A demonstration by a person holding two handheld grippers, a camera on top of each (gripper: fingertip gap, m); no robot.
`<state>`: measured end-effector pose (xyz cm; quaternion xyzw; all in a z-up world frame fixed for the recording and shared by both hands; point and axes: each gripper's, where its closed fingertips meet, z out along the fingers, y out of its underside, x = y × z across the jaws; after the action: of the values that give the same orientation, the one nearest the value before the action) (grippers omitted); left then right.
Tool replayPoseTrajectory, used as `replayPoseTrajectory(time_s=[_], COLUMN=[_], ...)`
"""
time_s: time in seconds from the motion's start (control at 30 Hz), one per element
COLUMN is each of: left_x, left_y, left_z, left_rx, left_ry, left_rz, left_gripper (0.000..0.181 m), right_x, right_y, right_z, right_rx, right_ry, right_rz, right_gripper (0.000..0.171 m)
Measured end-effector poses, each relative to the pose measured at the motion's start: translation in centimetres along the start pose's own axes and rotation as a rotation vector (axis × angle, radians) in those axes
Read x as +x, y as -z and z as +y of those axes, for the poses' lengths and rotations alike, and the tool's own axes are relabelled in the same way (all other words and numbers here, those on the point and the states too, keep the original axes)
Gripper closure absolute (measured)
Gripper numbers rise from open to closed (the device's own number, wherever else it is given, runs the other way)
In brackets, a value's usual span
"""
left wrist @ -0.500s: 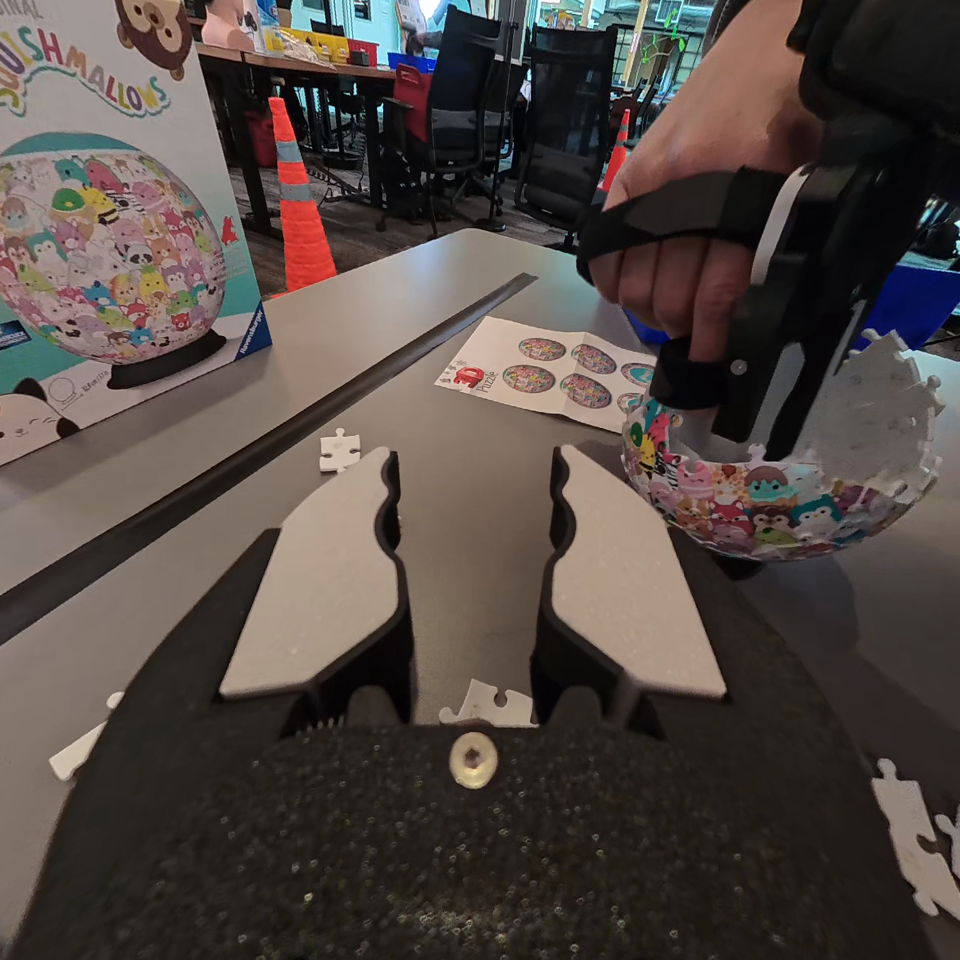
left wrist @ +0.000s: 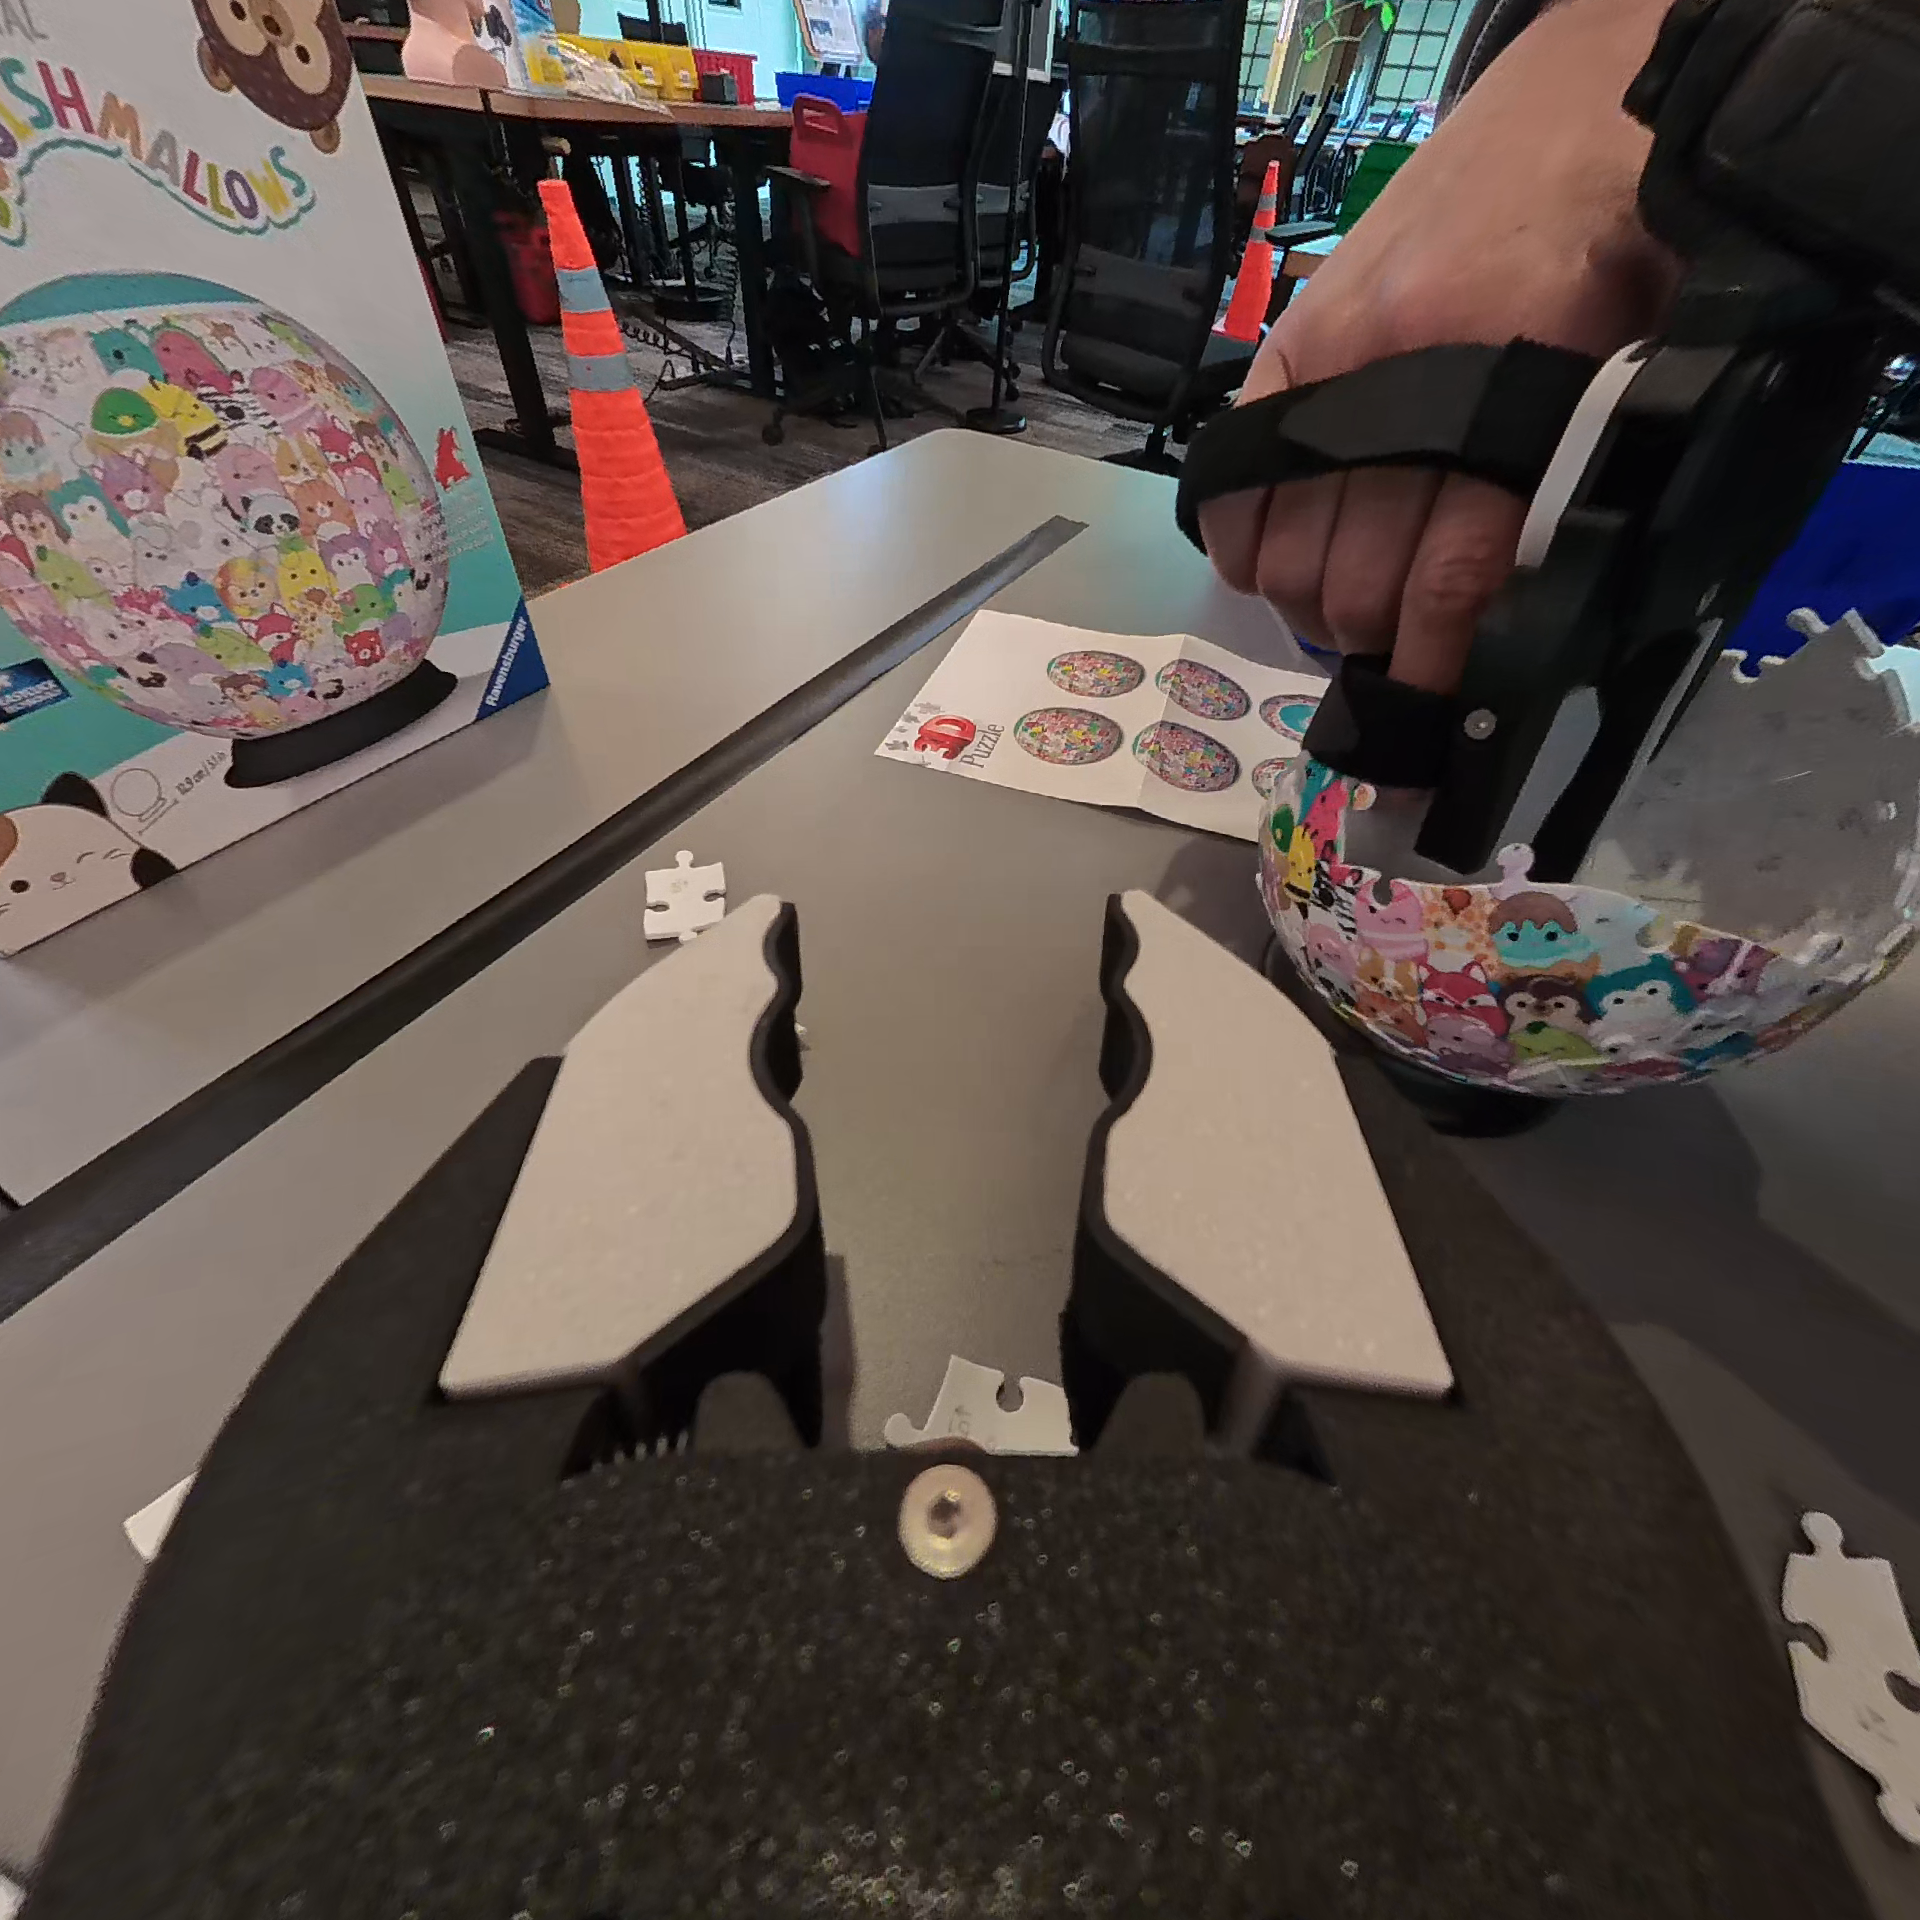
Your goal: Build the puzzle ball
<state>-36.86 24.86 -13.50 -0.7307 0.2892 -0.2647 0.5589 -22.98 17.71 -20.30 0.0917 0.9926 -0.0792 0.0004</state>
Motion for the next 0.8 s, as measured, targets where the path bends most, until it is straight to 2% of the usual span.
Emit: replayPoseTrajectory(time_s=[0.23,0.43,0.8], left_x=[-0.1,0.0,0.1], left_y=[0.0,-0.1,-0.1], left_z=[0.0,0.0,0.1], left_rx=[0.001,-0.004,-0.009], left_ry=[-0.002,-0.008,-0.014], left_rz=[-0.003,-0.005,-0.004], left_gripper=[0.126,0.126,0.126], right_x=[-0.2,-0.5,-0.1], right_y=[1.3,-0.3,-0.8], right_z=[-0.5,-0.2,-0.3], right_rx=[0.018,-0.003,-0.018], right_ry=[0.035,0.013,0.026], right_rz=[0.047,0.012,0.012], right_gripper=[0.145,0.144,0.136])
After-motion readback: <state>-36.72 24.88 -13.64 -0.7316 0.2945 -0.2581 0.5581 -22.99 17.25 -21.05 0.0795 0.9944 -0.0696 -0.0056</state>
